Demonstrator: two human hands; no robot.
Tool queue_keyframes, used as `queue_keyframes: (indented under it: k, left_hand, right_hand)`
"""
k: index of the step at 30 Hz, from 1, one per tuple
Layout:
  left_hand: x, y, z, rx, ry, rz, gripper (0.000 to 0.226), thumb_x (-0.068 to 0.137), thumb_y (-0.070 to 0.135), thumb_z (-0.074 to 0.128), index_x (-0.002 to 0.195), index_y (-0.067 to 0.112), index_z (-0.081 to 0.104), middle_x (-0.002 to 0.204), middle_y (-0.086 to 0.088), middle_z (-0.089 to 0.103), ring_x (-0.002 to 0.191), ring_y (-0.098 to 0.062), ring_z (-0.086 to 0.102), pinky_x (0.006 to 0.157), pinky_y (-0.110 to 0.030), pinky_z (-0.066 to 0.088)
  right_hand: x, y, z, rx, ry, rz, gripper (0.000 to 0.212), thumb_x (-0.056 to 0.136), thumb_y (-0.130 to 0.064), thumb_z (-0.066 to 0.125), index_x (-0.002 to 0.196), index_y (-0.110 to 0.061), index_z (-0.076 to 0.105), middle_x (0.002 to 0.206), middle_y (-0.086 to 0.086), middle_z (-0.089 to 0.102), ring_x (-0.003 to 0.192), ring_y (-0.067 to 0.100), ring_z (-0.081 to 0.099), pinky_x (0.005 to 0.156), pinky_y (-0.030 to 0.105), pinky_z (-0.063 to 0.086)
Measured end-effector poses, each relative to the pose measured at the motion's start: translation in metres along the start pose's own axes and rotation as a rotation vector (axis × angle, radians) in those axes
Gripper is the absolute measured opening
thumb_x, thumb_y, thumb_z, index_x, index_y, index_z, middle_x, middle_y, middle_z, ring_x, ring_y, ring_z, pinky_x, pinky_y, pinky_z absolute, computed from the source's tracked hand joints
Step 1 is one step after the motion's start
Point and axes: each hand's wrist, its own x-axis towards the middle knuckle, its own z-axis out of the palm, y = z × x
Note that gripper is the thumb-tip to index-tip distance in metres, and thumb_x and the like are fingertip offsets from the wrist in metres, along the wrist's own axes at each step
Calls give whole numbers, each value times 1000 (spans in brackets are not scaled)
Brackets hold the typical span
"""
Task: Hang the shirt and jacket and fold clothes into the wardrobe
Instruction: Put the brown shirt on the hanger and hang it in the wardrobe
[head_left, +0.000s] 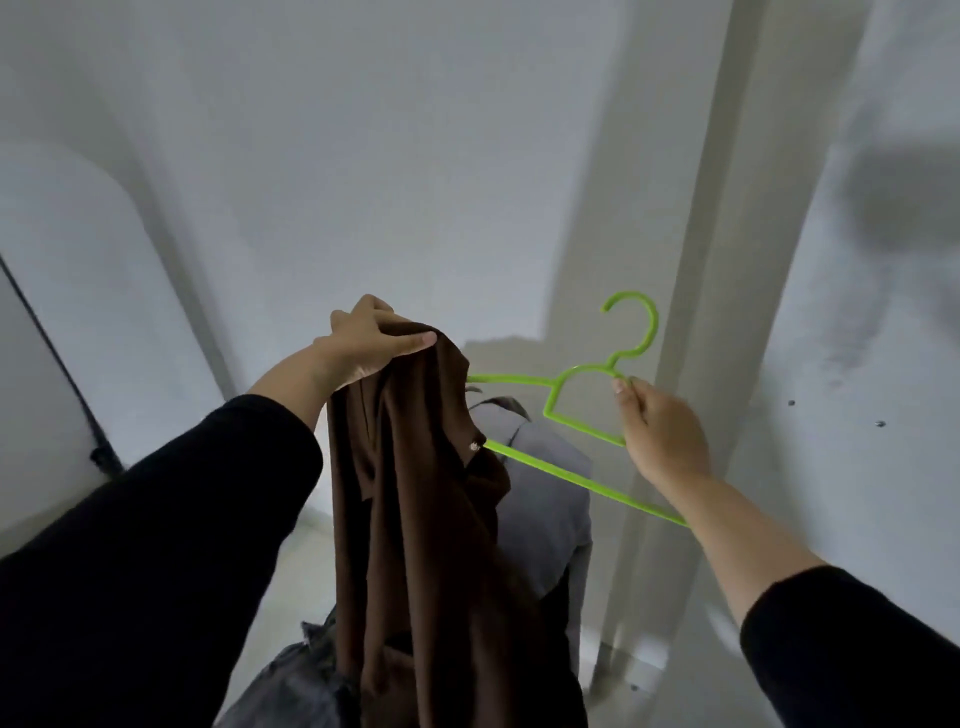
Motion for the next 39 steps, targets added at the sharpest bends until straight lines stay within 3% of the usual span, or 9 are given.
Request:
queue_keyframes:
  k: [5,10,13,16,25,29,31,34,39]
  left_hand:
    - [-43,-5,-25,84,48,-16,45,56,78,65,79,39,66,110,9,43,112,-14,33,110,-37,26]
    - [-64,4,-45,198,176,83,20,78,62,62,79,42,64,98,16,45,115,-16,37,105,-39,29]
    - [-75,12,-66,532,109,46,36,83,64,52,101,37,68,106,11,54,117,-19,36,91,-37,24]
    - [-83,1,-83,757,-14,-63,39,82,72,43,92,41,66,100,4,57,115,-23,38,91,-43,25]
    - [-77,10,-77,68,36,54,32,86,52,58,97,22,61,106,6,54,102,-16,53,87,-25,37]
    - [-73,21,-67,286,65,127,32,94,51,43,109,28,60,113,5,58,112,-20,52,105,-40,33]
    - [-76,15,-75,483,63,153,39,98,50,35,117,26,60,108,5,60,109,-19,53,101,-37,30]
    - [-75,8,-74,367,12,211,38,99,43,37,120,21,61,113,1,64,107,-20,56,91,-32,39]
    - [-63,40,-35,423,253,359,38,99,47,32,110,27,63,106,3,68,101,-22,59,81,-33,43]
  right_hand:
    - [-10,-37,12,106,-45,-68,42,101,-32,38,60,-21,32,51,-1,39,63,37,52,56,33,27]
    - [-25,-65,31,191,-75,-151,32,101,-27,39,71,-17,41,62,19,57,65,41,55,56,33,28]
    - [-26,-70,33,158,-85,-231,31,100,-30,39,71,-22,39,58,14,56,62,41,56,54,33,28]
    - [-25,-87,34,179,-41,-238,35,100,-36,33,73,-18,45,57,15,55,61,42,56,54,33,28]
    - [-37,-133,52,12,-104,-282,38,102,-36,28,94,-11,55,74,14,65,73,39,60,56,33,30]
    - [-22,-146,42,47,-43,-167,36,102,-38,26,88,-15,50,75,13,62,75,37,58,58,33,31]
    - [-14,-142,32,41,7,-121,33,102,-39,27,83,-19,45,71,10,57,75,37,57,58,33,30]
    - [-7,-140,26,-16,19,-122,35,102,-40,25,85,-18,47,68,6,52,72,35,54,57,33,29]
    - [-3,-152,34,-11,34,-85,37,102,-42,22,89,-18,47,66,2,49,66,32,50,57,33,31]
